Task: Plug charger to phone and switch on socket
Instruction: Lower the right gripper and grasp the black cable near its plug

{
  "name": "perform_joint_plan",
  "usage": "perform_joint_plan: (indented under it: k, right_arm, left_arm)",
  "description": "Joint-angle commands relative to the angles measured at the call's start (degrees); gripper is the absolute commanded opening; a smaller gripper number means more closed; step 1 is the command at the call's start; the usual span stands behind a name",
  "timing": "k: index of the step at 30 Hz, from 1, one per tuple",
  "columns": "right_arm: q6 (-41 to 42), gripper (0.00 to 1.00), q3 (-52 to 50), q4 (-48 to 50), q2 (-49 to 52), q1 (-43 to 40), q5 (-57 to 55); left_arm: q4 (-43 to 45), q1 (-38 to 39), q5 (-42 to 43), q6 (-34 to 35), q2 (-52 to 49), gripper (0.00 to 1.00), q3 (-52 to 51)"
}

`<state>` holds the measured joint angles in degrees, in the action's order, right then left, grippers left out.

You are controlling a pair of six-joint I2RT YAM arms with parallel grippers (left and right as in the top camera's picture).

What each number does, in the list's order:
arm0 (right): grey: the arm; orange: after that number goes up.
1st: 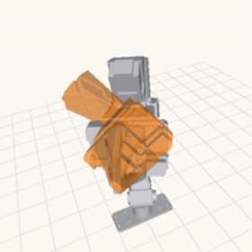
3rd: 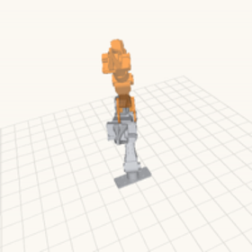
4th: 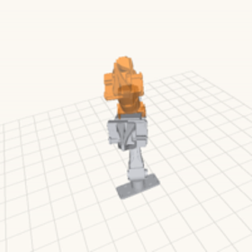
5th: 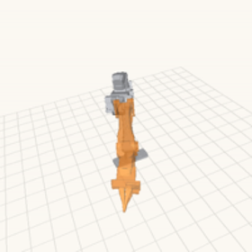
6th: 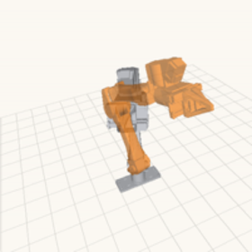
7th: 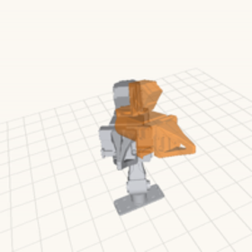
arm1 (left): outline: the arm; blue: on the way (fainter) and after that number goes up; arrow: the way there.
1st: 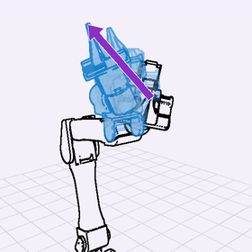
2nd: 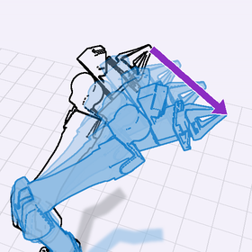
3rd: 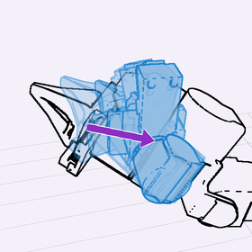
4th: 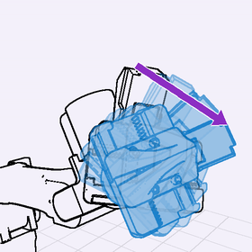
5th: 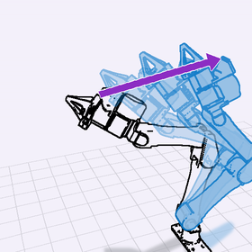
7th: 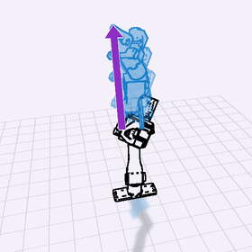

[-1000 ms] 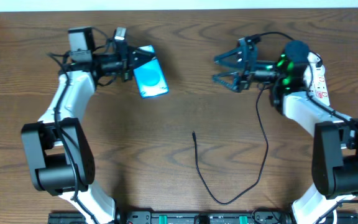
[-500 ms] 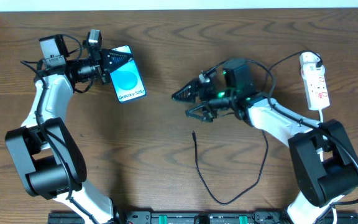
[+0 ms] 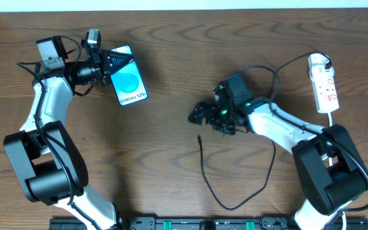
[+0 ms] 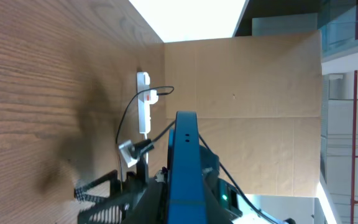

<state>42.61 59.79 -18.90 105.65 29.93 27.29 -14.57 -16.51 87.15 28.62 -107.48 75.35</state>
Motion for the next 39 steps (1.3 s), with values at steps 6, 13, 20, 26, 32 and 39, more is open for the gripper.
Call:
perform_joint_plan:
  k: [6, 13, 20, 26, 32, 39]
  right_arm:
    - [-5.01, 0.99, 10.51, -15.06, -0.31, 9.07, -20.87]
    - [-0.83, 0.98, 11.39, -22.51, 0.09, 13.75, -27.80]
    - [1.60, 0.87, 11.41, -23.39, 3.15, 16.17, -27.78]
    - [3.02, 0.79, 11.41, -23.87, 7.93, 16.96, -27.78]
    - [2.97, 0.73, 11.47, -23.67, 9.75, 16.94, -26.71]
    - [2.97, 0.38, 11.52, -23.78, 9.75, 16.94, -26.71]
  left_arm:
    - [0.26, -0.24, 2.84, -0.57, -0.02, 0.07, 0.50]
    - [0.26, -0.24, 2.82, -0.57, -0.02, 0.08, 0.50]
    - [0.26, -0.24, 2.82, -0.57, -0.02, 0.07, 0.50]
    - [0.26, -0.24, 2.82, -0.57, -0.02, 0.07, 0.50]
    - [0.26, -0.24, 2.82, -0.59, -0.02, 0.07, 0.50]
    - [0.26, -0.24, 2.82, -0.57, -0.02, 0.07, 0.50]
